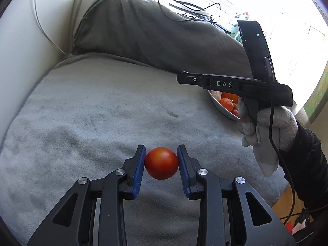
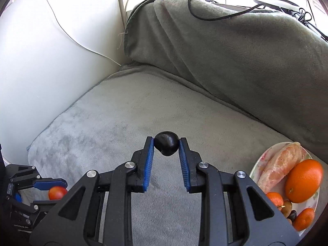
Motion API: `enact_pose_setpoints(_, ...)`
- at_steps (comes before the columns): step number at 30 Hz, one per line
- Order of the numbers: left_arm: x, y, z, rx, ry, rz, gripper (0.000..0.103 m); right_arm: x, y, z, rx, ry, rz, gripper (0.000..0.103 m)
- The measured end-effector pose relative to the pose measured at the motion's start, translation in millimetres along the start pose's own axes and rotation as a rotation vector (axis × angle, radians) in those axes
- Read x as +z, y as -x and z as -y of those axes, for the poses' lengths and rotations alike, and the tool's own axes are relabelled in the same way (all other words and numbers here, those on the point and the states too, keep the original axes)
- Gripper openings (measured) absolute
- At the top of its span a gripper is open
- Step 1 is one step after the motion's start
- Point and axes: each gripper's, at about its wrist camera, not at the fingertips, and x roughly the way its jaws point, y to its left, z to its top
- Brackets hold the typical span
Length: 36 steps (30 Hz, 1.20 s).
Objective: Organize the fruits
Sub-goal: 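Lift and carry the tomato and the plum over the plate with both grippers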
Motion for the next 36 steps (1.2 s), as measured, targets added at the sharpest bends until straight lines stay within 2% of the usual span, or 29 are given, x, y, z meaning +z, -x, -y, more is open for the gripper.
enact_pose_setpoints(9,16.5,-14.1,36.3,-0.068,-0.071,0.003,0.030,-21.0,51.2,33.3,-0.072,-0.037,0.048,0.026)
enact_pose_setpoints(21,40.3,-42.7,91.7,-0.150,-0.177,-0.003,0.030,-56.8,99.3,106.7,-0.202,-0.158,0.056,0.026)
enact_pose_setpoints(27,52.1,-57.3,118.6,-0.173,-0.225,-0.004,0.030,-71.8,109.2,135.4,-0.239,-0.206,0.053,0.026)
enact_pose_setpoints(36,67.1,-80.3,148.1,-0.193,-0.280,-0.010,0.030,-83.4,110.3,159.9,-0.249,-0.263,0.054,0.026)
